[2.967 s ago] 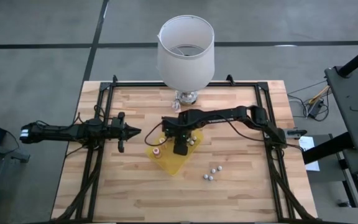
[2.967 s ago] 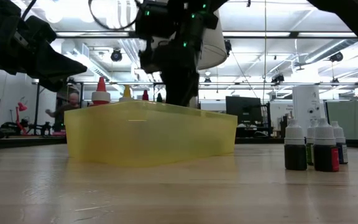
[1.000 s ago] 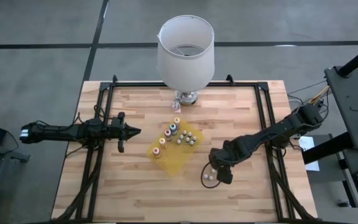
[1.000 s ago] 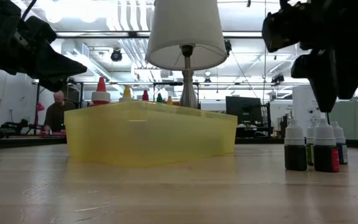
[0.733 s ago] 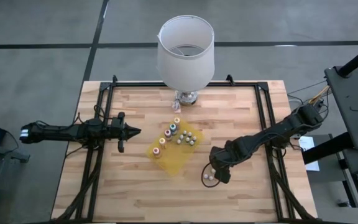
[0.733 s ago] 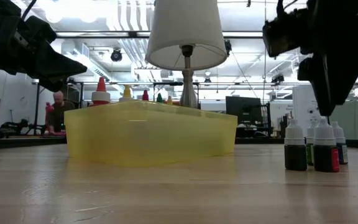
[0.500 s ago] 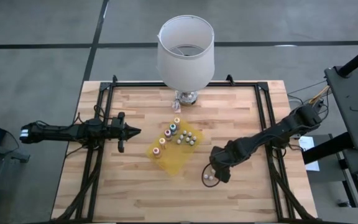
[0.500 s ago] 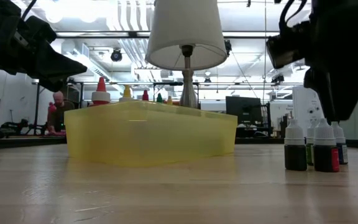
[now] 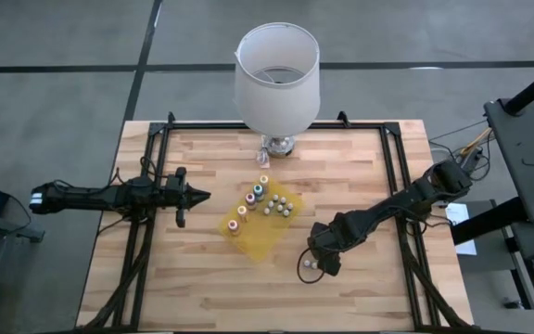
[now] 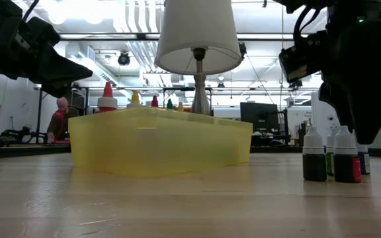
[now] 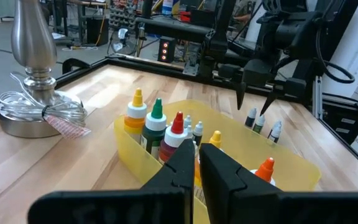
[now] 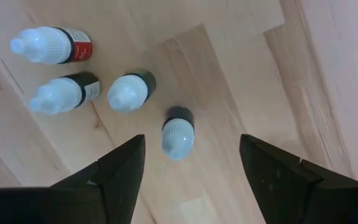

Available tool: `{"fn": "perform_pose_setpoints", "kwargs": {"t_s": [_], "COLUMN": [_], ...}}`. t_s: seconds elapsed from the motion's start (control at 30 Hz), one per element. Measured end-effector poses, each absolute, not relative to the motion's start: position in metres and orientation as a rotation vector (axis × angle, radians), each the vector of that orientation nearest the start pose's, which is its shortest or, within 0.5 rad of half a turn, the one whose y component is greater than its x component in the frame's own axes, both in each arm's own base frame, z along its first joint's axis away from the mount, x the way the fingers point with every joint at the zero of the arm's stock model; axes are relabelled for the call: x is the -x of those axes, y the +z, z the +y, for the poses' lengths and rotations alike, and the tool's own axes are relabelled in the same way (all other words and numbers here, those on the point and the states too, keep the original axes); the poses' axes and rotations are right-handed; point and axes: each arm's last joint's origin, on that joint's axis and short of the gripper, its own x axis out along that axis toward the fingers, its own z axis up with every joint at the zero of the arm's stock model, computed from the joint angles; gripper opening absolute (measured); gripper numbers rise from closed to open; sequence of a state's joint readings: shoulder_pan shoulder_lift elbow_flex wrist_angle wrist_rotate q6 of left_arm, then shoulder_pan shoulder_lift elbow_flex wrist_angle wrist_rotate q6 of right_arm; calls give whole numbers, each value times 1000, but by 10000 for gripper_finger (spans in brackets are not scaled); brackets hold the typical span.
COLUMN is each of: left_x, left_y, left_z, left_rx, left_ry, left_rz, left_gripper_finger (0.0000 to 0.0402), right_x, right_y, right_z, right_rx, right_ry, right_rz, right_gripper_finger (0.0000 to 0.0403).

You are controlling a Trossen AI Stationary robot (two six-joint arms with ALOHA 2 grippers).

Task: Pick & Place food coloring
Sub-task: Put the small blue food coloring bottle into the yellow bin

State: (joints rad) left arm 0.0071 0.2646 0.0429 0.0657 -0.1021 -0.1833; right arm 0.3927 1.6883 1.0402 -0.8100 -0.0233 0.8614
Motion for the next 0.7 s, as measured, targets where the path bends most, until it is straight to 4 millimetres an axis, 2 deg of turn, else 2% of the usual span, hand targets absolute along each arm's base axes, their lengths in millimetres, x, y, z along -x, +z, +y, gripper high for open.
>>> {"fn": "perform_pose_setpoints", "kwargs": {"t_s": [0.7], "left_x": [-113], "left_y": [162], "left_z": [4], "left_rx": [175], "left_ry": [123], "left_rz": [145], "left_gripper_finger": [0], "right_x": [-274], "right_y": [154], "right_z": [113], "right_rx": [-416], "right_ry": [-310], "right_rz": [1444], "right_gripper_finger": [249]}}
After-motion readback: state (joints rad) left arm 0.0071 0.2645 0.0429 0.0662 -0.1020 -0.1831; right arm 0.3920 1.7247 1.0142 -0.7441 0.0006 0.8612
